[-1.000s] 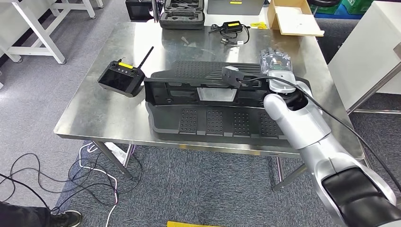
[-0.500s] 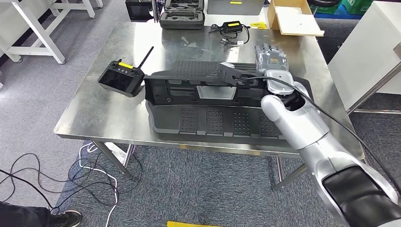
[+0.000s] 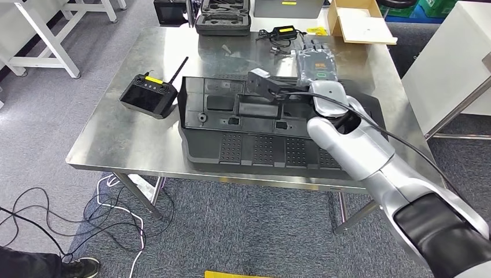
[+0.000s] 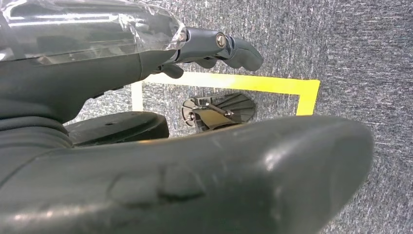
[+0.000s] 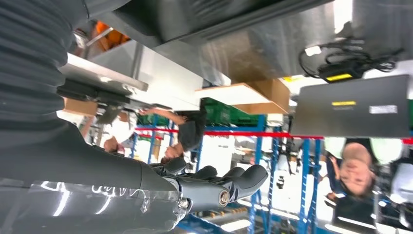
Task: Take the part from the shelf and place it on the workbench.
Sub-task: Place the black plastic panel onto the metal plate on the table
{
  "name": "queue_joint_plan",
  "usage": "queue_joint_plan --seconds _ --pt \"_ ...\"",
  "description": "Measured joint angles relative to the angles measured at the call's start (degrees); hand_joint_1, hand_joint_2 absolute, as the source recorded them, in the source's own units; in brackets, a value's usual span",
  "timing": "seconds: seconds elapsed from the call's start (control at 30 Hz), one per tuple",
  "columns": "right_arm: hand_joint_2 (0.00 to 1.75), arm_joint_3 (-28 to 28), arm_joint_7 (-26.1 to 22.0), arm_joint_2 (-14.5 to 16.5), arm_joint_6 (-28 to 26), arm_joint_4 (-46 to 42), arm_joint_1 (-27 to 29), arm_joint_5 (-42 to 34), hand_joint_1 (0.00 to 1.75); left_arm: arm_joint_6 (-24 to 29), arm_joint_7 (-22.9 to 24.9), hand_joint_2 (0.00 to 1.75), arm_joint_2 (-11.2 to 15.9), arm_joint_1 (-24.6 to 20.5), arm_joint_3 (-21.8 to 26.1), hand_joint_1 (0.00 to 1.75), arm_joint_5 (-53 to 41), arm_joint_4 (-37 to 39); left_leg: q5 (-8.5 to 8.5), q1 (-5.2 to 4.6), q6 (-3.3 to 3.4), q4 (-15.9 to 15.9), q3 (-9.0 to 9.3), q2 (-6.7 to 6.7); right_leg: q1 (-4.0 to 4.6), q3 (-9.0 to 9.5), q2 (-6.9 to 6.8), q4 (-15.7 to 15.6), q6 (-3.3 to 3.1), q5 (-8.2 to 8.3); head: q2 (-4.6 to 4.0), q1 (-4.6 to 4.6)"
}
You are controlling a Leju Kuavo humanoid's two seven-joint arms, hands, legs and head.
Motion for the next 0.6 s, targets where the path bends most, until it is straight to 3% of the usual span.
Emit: queue_joint_plan --seconds 0.07,0.43,0.53,0.6 --pt "0.0 1.2 0.0 0.0 -0.1 -0.1 -0.5 -0.1 0.0 0.0 0.0 0.0 0.0 0.0 0.0 0.0 0.0 0.0 0.0 0.0 0.0 0.0 0.0 0.0 0.0 0.0 0.0 0.0 0.0 0.0 0.0 0.0" --pt "0.0 9.1 0.0 -0.1 -0.7 -2.0 -3.5 -1.4 0.0 -0.2 -0.1 0.0 0.0 0.0 0.0 0.0 -0.1 0.0 0.0 0.0 0.0 0.0 0.0 -0.01 0.0 0.01 -0.01 0.0 0.0 0.0 0.0 0.0" --pt "0.0 10.7 0.0 -0.2 -4.0 -2.9 -4.0 -3.0 0.0 -0.2 -0.3 0.0 0.0 0.1 0.0 0.0 0.1 0.0 0.0 0.0 0.0 0.0 0.01 0.0 0.0 -0.01 0.0 0.0 0.0 0.0 0.0 -0.01" --pt "0.0 11.1 0.0 -0.6 -9.4 -4.1 -4.0 -4.6 0.0 -0.2 -0.6 0.0 0.0 0.3 0.0 0.0 0.3 0.0 0.0 0.01 0.0 0.0 0.01 0.0 -0.01 -0.02 0.0 0.0 0.0 0.0 0.0 -0.01"
